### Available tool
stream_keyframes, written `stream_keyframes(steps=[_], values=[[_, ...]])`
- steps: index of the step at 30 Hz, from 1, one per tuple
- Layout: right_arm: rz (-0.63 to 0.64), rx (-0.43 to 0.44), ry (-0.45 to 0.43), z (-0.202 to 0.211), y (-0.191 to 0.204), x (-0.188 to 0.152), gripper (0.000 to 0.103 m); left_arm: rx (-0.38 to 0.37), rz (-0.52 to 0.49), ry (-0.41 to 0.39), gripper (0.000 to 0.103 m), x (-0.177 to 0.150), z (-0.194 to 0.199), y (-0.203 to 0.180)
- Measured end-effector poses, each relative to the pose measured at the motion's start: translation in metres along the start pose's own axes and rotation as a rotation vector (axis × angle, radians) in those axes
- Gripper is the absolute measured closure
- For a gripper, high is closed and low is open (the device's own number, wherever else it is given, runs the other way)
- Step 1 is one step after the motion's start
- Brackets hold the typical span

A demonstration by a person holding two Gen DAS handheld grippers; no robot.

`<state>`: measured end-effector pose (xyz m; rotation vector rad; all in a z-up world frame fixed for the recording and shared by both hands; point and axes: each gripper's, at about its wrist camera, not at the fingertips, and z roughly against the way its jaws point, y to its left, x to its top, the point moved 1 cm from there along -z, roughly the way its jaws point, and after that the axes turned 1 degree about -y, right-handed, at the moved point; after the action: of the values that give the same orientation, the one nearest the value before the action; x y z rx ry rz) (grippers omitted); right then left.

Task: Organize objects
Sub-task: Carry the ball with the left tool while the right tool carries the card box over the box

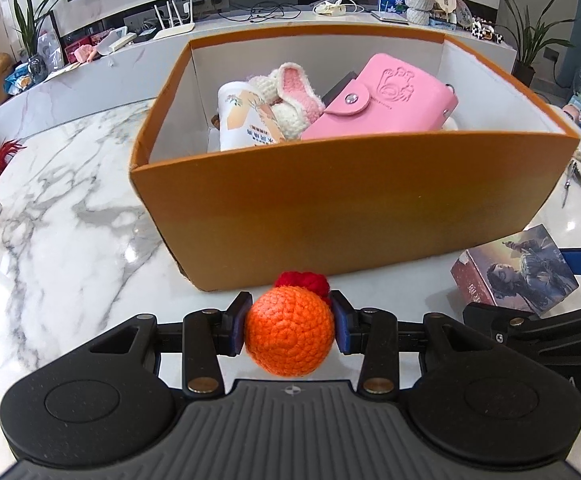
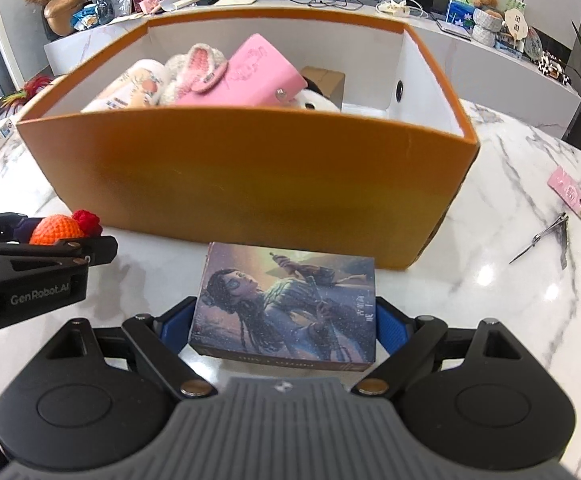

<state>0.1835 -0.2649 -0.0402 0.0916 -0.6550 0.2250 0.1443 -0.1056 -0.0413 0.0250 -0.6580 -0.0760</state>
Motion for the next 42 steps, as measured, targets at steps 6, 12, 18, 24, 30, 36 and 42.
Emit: stream_keyframes(steps=[6,12,18,24,30,36,42], values=[[0.009,0.022,-0.053,0.029,0.003,0.002,0.013,-0.018,0.003,-0.044,0.056,0.002,0.023,0.002],[0.012,0.04,-0.126,0.061,0.005,0.006,0.013,-0.034,0.018,-0.113,0.056,0.012,0.048,0.003],[-0.019,0.05,-0.222,0.092,-0.002,0.023,0.013,-0.036,0.061,-0.187,0.056,0.033,0.064,0.011],[-0.119,0.052,-0.307,0.1,-0.017,0.056,0.013,0.036,0.121,-0.294,0.056,0.076,0.065,0.022],[-0.21,0.065,-0.381,0.085,-0.03,0.086,0.013,0.055,0.167,-0.31,0.056,0.1,0.035,0.029],[-0.253,0.071,-0.308,0.048,-0.038,0.096,0.013,0.065,0.157,-0.273,0.056,0.105,0.008,0.027],[-0.204,0.08,-0.25,0.019,-0.032,0.099,0.013,0.069,0.154,-0.245,0.056,0.107,-0.008,0.02]])
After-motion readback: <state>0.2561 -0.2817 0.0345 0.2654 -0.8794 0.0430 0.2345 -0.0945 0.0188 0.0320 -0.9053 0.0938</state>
